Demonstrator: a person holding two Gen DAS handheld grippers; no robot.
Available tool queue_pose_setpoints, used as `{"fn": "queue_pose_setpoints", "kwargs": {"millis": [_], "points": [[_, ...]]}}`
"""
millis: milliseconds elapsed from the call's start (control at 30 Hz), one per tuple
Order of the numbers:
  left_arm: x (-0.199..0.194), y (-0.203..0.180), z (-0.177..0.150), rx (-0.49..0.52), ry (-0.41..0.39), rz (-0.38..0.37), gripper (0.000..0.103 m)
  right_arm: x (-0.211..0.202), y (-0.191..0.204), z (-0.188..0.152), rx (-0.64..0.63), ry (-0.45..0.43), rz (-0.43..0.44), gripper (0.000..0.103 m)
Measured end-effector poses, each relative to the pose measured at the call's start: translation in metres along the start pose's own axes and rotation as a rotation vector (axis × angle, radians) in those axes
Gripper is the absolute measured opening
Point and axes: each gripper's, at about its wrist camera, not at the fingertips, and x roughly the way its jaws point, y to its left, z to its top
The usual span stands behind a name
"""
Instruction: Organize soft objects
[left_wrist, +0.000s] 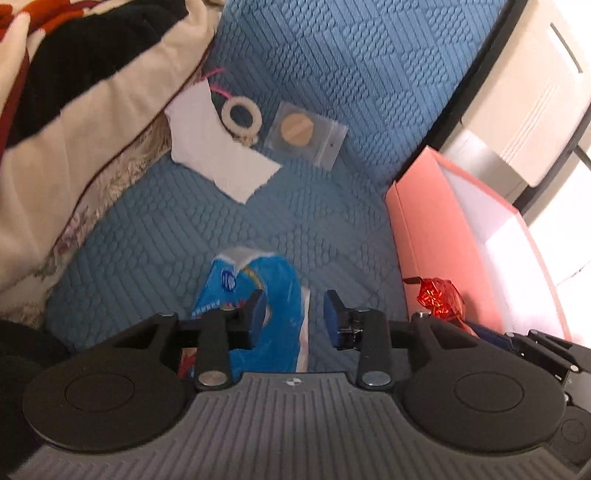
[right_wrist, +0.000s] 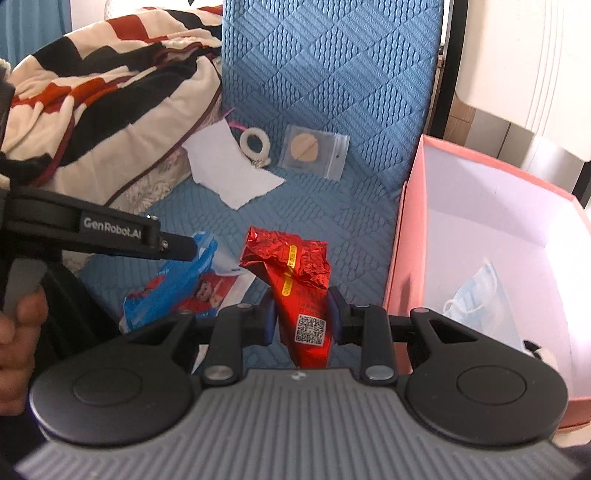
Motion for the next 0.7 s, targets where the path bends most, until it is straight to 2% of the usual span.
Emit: {"fn": "queue_pose_setpoints", "kwargs": {"millis": [133,300,467,567,633,700], "points": [[0.007,0.001,-0.006,0.023,0.023,0.000,0.048,0.007,0.005,-0.009,0.004,0.016,-0.005,0.032],[0.016,0.000,-0.014,0.071,0.045,0.018,0.048,0.014,0.007,-0.016,0.002,0.032,-0.016,0.032],[0.024,0.001,-0.021,0.095,0.059,0.074,0.046,0.018,0.007,-0.017,0.008,0.042,-0.027,0.032],[0.027,-0.002,-0.024,0.113,0.062,0.093,0.032,0.020,0.006,-0.018,0.011,0.054,-0.027,0.032],[0.030,-0.003,-0.026,0.118,0.063,0.119,0.012,0.020,0.007,-0.017,0.004,0.058,-0.024,0.032],[0.031,-0.003,-0.027,0.120,0.057,0.137,0.006,0.019,0.008,-0.016,-0.004,0.057,-0.021,0.032]]}}
